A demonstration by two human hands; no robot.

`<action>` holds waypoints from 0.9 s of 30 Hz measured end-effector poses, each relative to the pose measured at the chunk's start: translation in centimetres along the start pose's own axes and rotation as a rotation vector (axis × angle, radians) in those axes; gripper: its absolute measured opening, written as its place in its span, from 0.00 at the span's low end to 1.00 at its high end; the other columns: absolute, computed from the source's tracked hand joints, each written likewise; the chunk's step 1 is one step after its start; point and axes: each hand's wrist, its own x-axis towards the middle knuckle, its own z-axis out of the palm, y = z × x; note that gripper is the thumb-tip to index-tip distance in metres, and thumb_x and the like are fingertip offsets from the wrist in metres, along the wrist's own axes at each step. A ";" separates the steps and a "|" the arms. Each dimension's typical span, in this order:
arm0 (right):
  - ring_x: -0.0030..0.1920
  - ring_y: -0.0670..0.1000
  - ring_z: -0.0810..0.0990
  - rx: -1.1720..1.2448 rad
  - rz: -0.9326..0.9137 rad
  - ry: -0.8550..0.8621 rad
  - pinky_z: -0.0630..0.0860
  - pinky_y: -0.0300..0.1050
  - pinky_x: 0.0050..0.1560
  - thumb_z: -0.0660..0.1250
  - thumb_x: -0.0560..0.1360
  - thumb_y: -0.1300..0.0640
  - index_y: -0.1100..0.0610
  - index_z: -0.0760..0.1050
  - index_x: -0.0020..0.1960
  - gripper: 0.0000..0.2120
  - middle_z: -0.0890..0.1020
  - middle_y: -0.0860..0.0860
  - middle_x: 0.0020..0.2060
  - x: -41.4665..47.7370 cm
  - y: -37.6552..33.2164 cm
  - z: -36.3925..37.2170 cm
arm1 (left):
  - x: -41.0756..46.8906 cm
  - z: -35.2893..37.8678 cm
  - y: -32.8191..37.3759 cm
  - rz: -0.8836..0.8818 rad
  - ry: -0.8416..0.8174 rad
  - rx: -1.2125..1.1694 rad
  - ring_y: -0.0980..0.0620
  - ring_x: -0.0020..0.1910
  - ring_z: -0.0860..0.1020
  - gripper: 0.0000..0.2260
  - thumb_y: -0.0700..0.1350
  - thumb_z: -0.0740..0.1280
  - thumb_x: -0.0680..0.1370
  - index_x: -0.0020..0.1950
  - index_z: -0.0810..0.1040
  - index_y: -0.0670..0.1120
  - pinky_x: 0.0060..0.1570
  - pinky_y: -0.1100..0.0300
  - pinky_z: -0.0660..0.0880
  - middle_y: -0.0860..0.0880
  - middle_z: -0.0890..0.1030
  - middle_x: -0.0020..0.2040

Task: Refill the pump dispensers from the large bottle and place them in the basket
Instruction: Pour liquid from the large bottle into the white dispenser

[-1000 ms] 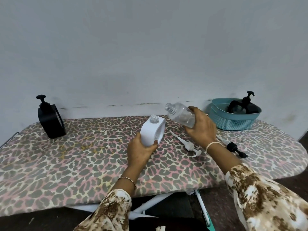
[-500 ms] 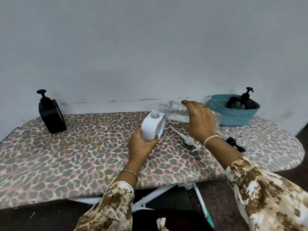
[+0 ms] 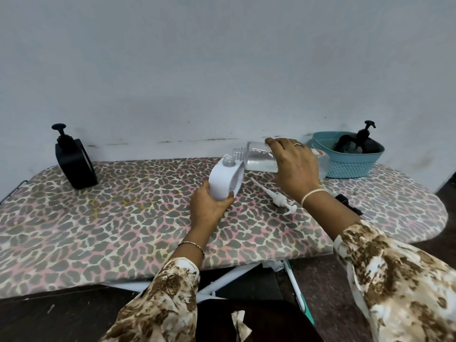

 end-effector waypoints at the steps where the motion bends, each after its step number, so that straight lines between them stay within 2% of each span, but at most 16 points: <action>1: 0.48 0.58 0.80 -0.004 -0.004 -0.001 0.76 0.49 0.46 0.76 0.60 0.67 0.57 0.72 0.65 0.34 0.82 0.56 0.53 0.0 0.0 0.0 | 0.0 0.0 0.0 -0.004 -0.001 0.004 0.44 0.46 0.83 0.26 0.51 0.79 0.65 0.59 0.75 0.45 0.44 0.49 0.82 0.46 0.82 0.54; 8: 0.45 0.60 0.80 -0.023 -0.033 0.037 0.76 0.49 0.44 0.70 0.60 0.72 0.59 0.74 0.62 0.31 0.82 0.57 0.50 0.3 0.1 -0.6 | 0.0 0.0 0.0 -0.003 0.002 0.008 0.45 0.47 0.82 0.26 0.51 0.79 0.65 0.59 0.75 0.45 0.44 0.49 0.82 0.46 0.82 0.55; 11: 0.45 0.60 0.80 -0.028 -0.053 0.032 0.75 0.50 0.44 0.69 0.62 0.72 0.59 0.74 0.62 0.30 0.82 0.58 0.50 0.5 0.2 -0.8 | 0.0 0.1 -0.1 -0.003 -0.006 -0.006 0.44 0.43 0.83 0.26 0.52 0.79 0.64 0.58 0.75 0.47 0.41 0.49 0.82 0.46 0.82 0.54; 27: 0.46 0.60 0.80 -0.061 -0.092 0.009 0.76 0.51 0.46 0.67 0.64 0.72 0.59 0.73 0.62 0.27 0.82 0.58 0.50 1.0 0.3 -1.2 | 0.0 0.1 -0.3 0.010 -0.003 -0.029 0.44 0.45 0.83 0.28 0.51 0.79 0.64 0.60 0.75 0.46 0.43 0.48 0.82 0.46 0.82 0.54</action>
